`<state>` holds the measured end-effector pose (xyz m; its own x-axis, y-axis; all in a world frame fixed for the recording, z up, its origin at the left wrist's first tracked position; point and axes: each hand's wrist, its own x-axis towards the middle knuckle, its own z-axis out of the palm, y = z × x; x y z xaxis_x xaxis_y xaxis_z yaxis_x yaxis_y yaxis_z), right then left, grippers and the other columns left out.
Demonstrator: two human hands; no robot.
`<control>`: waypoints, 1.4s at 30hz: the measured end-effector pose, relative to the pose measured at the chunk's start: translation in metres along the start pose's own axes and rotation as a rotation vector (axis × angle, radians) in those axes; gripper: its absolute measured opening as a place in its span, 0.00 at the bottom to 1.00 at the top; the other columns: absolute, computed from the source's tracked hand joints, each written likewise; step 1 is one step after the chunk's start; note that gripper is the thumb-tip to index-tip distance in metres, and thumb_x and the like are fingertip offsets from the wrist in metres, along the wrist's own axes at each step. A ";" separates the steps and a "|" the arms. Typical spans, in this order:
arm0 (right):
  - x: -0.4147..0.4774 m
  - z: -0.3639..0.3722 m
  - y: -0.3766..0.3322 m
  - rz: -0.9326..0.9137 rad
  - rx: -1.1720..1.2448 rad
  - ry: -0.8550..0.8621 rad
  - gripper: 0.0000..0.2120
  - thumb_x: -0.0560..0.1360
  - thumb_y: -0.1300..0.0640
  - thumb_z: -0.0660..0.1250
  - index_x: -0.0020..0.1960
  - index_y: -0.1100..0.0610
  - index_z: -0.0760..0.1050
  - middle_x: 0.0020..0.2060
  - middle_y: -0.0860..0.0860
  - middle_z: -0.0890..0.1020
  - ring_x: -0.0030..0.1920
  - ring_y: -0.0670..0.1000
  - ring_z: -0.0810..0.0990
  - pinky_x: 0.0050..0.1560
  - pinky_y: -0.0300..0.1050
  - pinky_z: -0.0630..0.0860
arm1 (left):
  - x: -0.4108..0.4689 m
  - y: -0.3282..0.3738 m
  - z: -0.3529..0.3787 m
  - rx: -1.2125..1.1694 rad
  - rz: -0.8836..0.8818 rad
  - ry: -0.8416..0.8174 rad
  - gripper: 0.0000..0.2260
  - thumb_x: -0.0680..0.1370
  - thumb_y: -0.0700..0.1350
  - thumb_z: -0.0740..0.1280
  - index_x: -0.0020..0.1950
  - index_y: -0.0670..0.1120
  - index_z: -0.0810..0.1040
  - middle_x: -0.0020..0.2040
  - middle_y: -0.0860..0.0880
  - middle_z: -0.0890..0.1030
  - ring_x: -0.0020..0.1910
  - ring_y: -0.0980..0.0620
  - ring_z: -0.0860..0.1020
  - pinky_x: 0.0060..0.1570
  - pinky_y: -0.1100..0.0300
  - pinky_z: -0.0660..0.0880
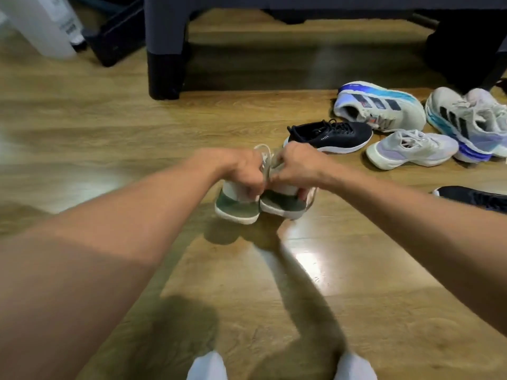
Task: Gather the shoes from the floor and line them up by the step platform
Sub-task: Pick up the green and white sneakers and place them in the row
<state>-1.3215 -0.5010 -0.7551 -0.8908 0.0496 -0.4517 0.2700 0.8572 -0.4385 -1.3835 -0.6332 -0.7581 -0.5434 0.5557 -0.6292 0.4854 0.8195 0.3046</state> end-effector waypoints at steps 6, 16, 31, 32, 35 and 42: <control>-0.052 -0.022 -0.065 -0.026 -0.092 -0.055 0.08 0.63 0.53 0.72 0.36 0.57 0.80 0.31 0.53 0.80 0.32 0.51 0.80 0.24 0.43 0.76 | -0.089 -0.002 -0.013 -0.327 -0.114 0.095 0.10 0.67 0.44 0.75 0.35 0.49 0.73 0.34 0.50 0.76 0.33 0.53 0.73 0.27 0.62 0.66; -0.218 -0.199 -0.253 -0.059 -0.153 -0.357 0.04 0.67 0.59 0.72 0.39 0.59 0.80 0.30 0.55 0.82 0.28 0.50 0.83 0.30 0.47 0.82 | -0.351 0.060 -0.164 -0.479 -0.278 0.044 0.11 0.67 0.43 0.76 0.41 0.48 0.75 0.39 0.49 0.79 0.37 0.50 0.77 0.31 0.60 0.68; -0.439 -0.394 -0.479 -0.525 -0.311 -0.445 0.02 0.67 0.64 0.68 0.40 0.59 0.77 0.30 0.56 0.83 0.23 0.47 0.80 0.21 0.35 0.72 | -0.689 0.133 -0.314 -0.399 -0.609 0.505 0.21 0.63 0.47 0.79 0.54 0.50 0.79 0.41 0.49 0.75 0.43 0.44 0.79 0.43 0.52 0.79; -0.445 -0.395 -0.493 -0.567 -0.327 -0.448 0.02 0.68 0.64 0.68 0.40 0.59 0.77 0.30 0.56 0.83 0.24 0.47 0.81 0.22 0.35 0.72 | -0.704 0.130 -0.313 -0.401 -0.631 0.540 0.20 0.63 0.47 0.79 0.53 0.51 0.79 0.43 0.48 0.77 0.45 0.44 0.79 0.44 0.52 0.79; -0.459 -0.386 -0.536 -0.696 -0.400 -0.486 0.10 0.69 0.67 0.68 0.49 0.60 0.78 0.40 0.57 0.83 0.35 0.51 0.84 0.33 0.45 0.82 | -0.751 0.113 -0.306 -0.431 -0.712 0.626 0.21 0.63 0.48 0.79 0.54 0.52 0.79 0.50 0.47 0.78 0.47 0.44 0.79 0.43 0.55 0.76; -0.494 -0.332 -0.655 -0.940 -0.565 -0.501 0.13 0.71 0.65 0.64 0.54 0.62 0.78 0.44 0.60 0.83 0.44 0.58 0.83 0.45 0.54 0.82 | -0.851 0.045 -0.280 -0.513 -0.906 0.701 0.20 0.65 0.50 0.77 0.55 0.52 0.79 0.54 0.46 0.79 0.51 0.42 0.78 0.47 0.51 0.78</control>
<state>-1.1804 -0.9169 0.0135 -0.3791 -0.8117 -0.4444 -0.7178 0.5610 -0.4124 -1.0911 -1.0301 -0.0091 -0.8652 -0.4086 -0.2907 -0.4884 0.8181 0.3037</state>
